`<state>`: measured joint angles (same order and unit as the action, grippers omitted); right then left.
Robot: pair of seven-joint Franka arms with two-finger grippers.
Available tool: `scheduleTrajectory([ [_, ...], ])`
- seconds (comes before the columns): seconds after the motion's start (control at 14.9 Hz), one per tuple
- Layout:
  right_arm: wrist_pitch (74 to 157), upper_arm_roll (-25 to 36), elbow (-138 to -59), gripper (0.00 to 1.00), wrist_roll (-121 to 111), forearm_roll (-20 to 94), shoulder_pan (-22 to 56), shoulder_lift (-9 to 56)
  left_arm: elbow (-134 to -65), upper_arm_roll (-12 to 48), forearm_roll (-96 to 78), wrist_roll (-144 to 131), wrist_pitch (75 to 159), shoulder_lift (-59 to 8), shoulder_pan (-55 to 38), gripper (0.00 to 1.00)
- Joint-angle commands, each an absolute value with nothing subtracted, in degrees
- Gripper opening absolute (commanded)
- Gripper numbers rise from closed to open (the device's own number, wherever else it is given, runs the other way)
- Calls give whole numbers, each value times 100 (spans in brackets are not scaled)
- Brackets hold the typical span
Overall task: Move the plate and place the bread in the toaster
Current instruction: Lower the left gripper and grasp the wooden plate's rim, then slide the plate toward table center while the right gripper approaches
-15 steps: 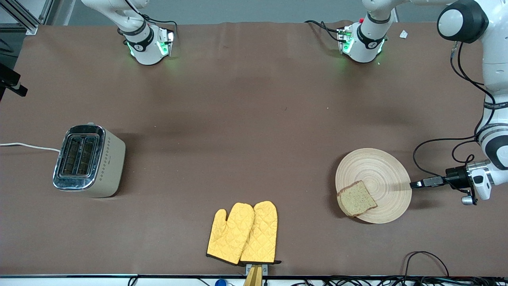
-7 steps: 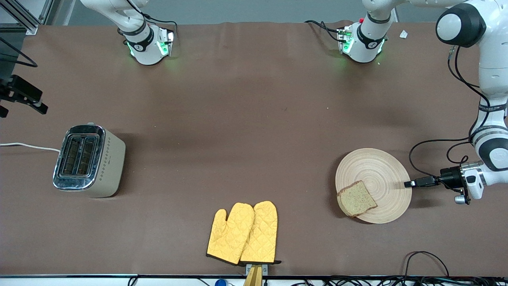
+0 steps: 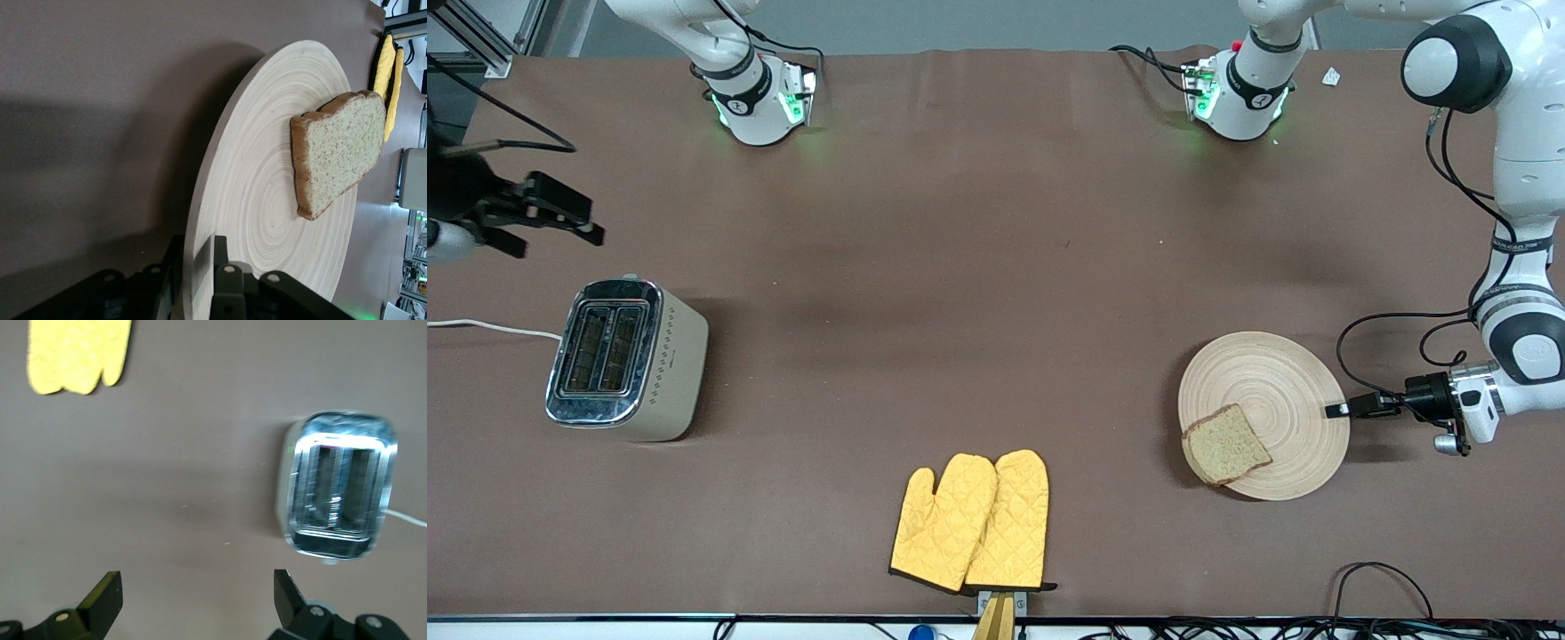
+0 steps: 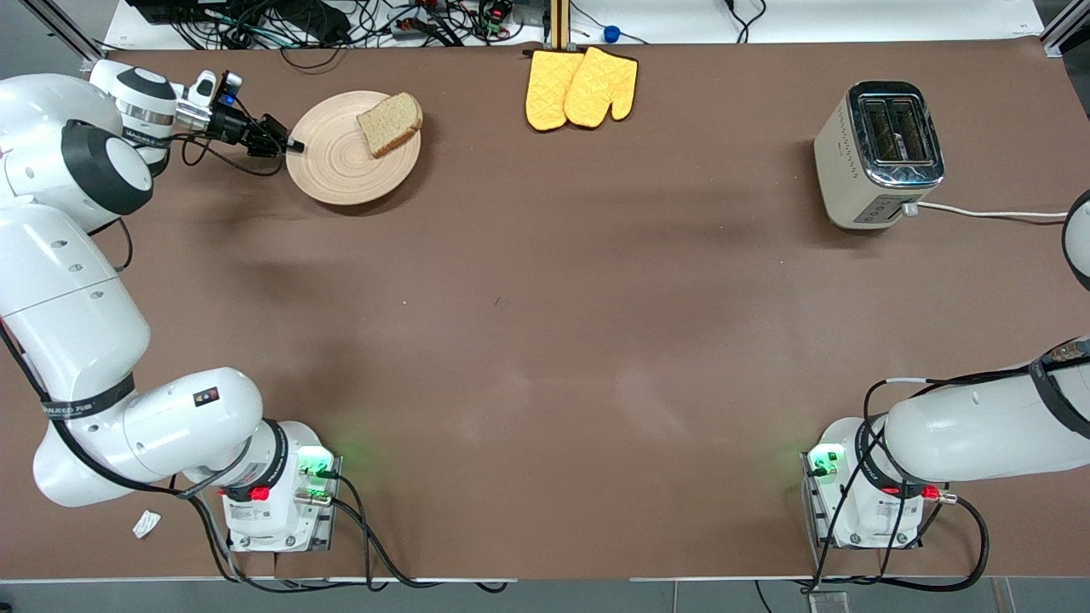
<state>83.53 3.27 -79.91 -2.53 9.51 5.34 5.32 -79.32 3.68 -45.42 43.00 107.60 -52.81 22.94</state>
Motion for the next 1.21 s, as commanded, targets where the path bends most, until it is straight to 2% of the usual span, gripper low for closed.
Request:
scheduleTrajectory([
  [0.0, 8603, 369, -8261, 100, -167, 1274, 483, 518, -7857, 387, -4667, 4526, 10758, -5344, 2373, 4],
  [0.47, 10115, 360, -9035, 100, -18, 1494, 746, 773, -7840, 544, -4693, 5105, 10627, -5282, 2382, 0],
  [0.61, 10317, 369, -9000, 100, -26, 1477, 992, 974, -7822, 728, -4667, 5203, 10381, -5212, 2408, 0],
  [0.81, 10354, 369, -9009, 100, 17, 1441, 958, 1247, -7787, 983, -4711, 5089, 9986, -5186, 2400, 0],
  [1.14, 10635, 360, -9044, 100, 1213, 1512, 1011, 1810, -7857, 1809, -4825, 4677, 9642, -5159, 2391, 0],
])
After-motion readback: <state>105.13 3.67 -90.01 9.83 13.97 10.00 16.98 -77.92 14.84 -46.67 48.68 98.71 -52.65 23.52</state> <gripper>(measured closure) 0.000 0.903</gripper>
